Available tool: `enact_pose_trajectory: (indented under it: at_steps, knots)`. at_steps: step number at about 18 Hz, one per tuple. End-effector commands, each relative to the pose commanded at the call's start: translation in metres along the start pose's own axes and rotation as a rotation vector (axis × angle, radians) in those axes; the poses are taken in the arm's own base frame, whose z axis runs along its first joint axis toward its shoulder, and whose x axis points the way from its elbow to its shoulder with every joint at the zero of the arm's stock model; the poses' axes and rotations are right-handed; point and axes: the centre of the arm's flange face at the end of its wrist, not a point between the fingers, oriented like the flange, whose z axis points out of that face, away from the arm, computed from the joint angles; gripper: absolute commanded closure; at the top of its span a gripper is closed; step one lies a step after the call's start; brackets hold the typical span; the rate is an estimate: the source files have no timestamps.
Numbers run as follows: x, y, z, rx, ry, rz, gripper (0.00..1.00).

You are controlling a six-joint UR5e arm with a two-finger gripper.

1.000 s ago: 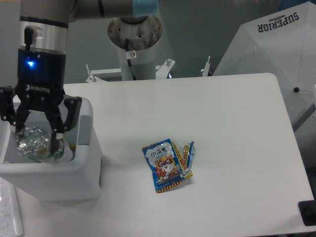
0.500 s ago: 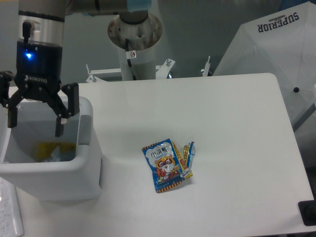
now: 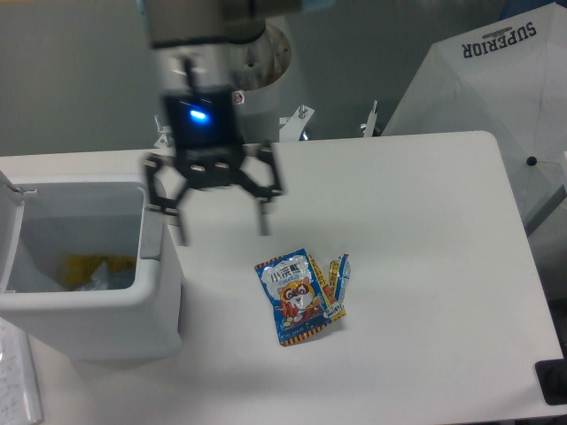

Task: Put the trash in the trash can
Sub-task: 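Move the open gripper back over the blue snack wrapper and lower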

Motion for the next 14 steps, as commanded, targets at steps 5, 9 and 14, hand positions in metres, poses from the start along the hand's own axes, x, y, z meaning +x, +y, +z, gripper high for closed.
enact_pose_trajectory:
  at_steps: [5, 9, 14]
  knots:
    - [-0.047, 0.022, 0.073, -0.122, -0.027, -0.059, 0.0]
    - [-0.066, 0.047, 0.118, -0.208, -0.019, -0.082, 0.0]
    - [-0.068, 0.078, 0.172, -0.312, -0.002, -0.063, 0.0]
